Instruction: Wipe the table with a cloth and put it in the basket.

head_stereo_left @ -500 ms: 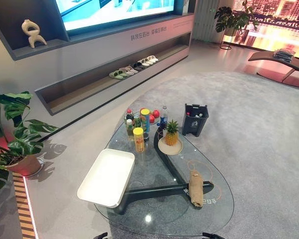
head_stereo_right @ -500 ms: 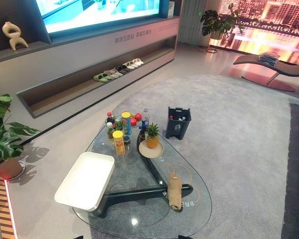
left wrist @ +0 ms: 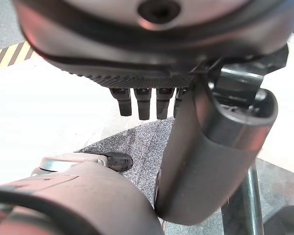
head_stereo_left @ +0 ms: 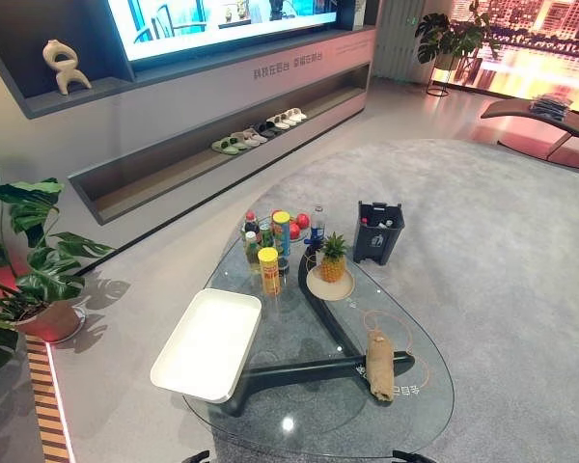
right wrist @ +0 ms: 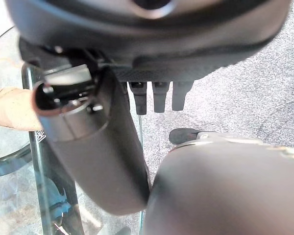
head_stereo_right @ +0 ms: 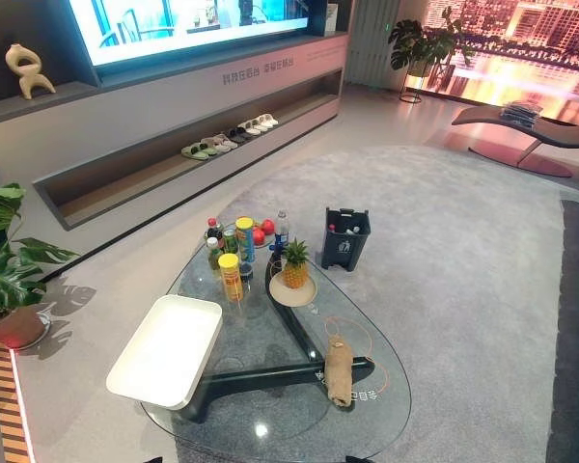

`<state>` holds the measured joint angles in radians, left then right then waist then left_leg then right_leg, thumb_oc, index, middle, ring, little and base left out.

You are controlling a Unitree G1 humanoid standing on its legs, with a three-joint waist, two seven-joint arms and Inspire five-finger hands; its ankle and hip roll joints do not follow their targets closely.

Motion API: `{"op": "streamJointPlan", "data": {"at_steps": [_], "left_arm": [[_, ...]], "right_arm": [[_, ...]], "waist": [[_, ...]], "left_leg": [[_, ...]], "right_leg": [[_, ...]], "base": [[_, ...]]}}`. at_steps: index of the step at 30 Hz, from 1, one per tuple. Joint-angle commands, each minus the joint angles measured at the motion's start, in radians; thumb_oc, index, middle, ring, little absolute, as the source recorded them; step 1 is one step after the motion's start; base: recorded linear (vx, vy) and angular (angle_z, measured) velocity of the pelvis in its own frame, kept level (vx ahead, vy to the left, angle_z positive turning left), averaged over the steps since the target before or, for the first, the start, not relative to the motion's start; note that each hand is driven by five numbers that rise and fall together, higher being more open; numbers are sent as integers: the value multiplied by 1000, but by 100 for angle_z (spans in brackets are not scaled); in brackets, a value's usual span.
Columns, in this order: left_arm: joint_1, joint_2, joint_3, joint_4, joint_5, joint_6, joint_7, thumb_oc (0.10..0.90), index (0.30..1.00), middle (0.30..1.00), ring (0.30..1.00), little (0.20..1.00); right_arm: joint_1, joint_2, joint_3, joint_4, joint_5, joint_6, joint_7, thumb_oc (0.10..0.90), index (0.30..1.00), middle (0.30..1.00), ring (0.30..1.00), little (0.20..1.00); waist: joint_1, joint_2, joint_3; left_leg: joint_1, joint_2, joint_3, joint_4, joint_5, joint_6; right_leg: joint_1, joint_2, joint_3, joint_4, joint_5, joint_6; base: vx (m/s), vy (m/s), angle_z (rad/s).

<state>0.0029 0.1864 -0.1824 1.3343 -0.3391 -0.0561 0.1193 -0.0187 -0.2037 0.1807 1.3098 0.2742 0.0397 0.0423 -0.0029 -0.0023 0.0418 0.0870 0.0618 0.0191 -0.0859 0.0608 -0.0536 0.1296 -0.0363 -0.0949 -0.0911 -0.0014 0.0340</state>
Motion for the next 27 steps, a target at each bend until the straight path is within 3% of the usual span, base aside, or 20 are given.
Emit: {"op": "streamJointPlan", "data": {"at_steps": [1, 8, 14, 19, 27], "left_arm": [[-62, -41, -9, 63, -5, -19, -8, 800, 900, 900, 900, 900], [-56, -35, -6, 51, -5, -22, 0, 800, 900, 900, 900, 900], [-47, -21, -14, 30, -12, -34, 6, 800, 900, 900, 900, 900], [-70, -11, -55, -19, -58, -51, -4, 800, 900, 900, 900, 900], [-116, -5, -110, -114, -122, -56, 29, 800, 900, 900, 900, 900]], "right_arm": [[-12, 33, 45, 80, -48, -14, -4, 800, 900, 900, 900, 900], [-10, 27, 65, 35, -96, -72, -56, 800, 900, 900, 900, 900], [-11, 14, 84, -69, -62, -164, -121, 800, 900, 900, 900, 900], [-44, -11, 120, -219, -17, -242, -180, 800, 900, 900, 900, 900], [-90, -56, 163, -496, -6, -260, -320, 800, 900, 900, 900, 900]], "waist": [[7, -28, 31], [8, -40, 50], [5, -48, 84], [-6, -41, 145], [-27, -40, 248]], "left_leg": [[25, -64, 12, 12, -67, 46], [9, -67, 17, 34, -73, 48], [-35, -74, 22, 76, -84, 57], [-101, -88, 20, 107, -83, 70], [-232, -102, 52, 223, -90, 75]], "right_leg": [[-23, -24, -29, 4, 52, 27], [-36, -26, -20, 9, 59, 30], [-76, -31, -12, 28, 67, 28], [-149, -24, 3, 67, 66, 19], [-275, -30, -7, 172, 51, 12]], "base": [[0, 0, 0], [16, -4, 0], [3, -12, -6], [-107, 27, -6], [-139, 27, 1]]}}
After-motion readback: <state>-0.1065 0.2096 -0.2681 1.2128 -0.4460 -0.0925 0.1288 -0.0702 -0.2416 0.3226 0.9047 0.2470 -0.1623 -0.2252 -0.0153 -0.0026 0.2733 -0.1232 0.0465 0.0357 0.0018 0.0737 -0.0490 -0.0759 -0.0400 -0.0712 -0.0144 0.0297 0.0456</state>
